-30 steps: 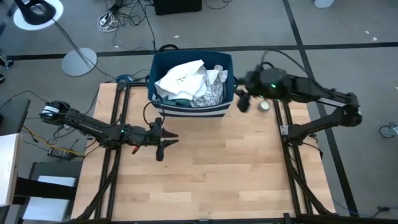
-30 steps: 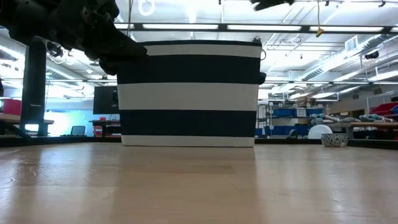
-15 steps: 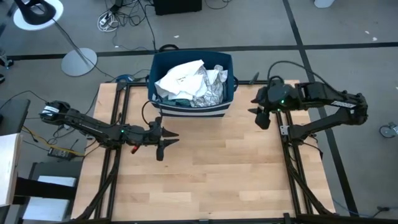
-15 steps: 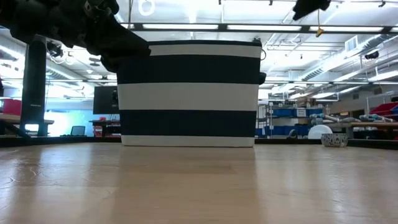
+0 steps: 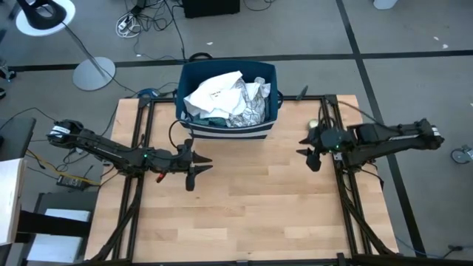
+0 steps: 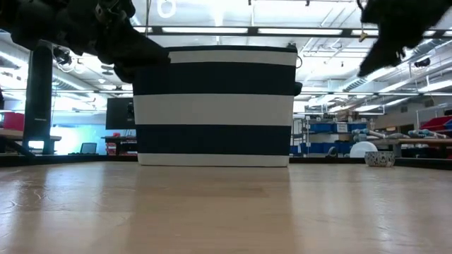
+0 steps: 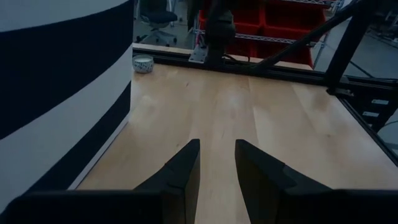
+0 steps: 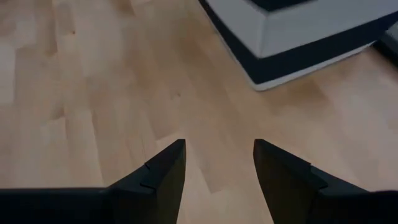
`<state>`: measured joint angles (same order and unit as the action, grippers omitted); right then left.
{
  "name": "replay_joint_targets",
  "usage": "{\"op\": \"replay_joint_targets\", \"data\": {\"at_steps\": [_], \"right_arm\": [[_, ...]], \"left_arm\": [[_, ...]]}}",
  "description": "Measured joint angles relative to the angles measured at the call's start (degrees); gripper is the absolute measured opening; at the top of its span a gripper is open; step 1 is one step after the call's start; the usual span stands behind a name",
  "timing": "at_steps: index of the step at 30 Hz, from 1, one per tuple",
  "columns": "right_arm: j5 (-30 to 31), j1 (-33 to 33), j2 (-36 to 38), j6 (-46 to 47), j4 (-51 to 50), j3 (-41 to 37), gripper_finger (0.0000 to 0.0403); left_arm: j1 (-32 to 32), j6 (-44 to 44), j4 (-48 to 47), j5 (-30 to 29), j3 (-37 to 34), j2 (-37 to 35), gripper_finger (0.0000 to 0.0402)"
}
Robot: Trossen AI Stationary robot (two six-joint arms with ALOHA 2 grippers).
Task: Sort clothes
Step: Return to Home Position
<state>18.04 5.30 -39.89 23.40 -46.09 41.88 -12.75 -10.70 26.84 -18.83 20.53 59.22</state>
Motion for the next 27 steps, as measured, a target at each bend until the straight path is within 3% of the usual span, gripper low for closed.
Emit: {"op": "replay_joint_targets", "data": {"at_steps": [10,16,20,27], "right_arm": [[-0.9,1.9,13.8,-3.5,23.9,-25.9,0.0189],[-6.3,1.8,21.7,-5.4,38.9,-36.7,0.0190],[-9.8,1.4,25.9,-7.7,47.7,-41.0,0.0189],[-9.1,-1.0,27.3,-12.1,48.4,-41.3,0.0188]], "left_arm": [[0.0,0.0,-1.3,0.0,0.0,0.0,0.0106],[0.0,0.0,-1.0,0.0,0.0,0.0,0.0106],[0.0,0.0,-1.0,0.0,0.0,0.0,0.0106],[0.0,0.0,-0.9,0.0,0.0,0.0,0.0106]]}}
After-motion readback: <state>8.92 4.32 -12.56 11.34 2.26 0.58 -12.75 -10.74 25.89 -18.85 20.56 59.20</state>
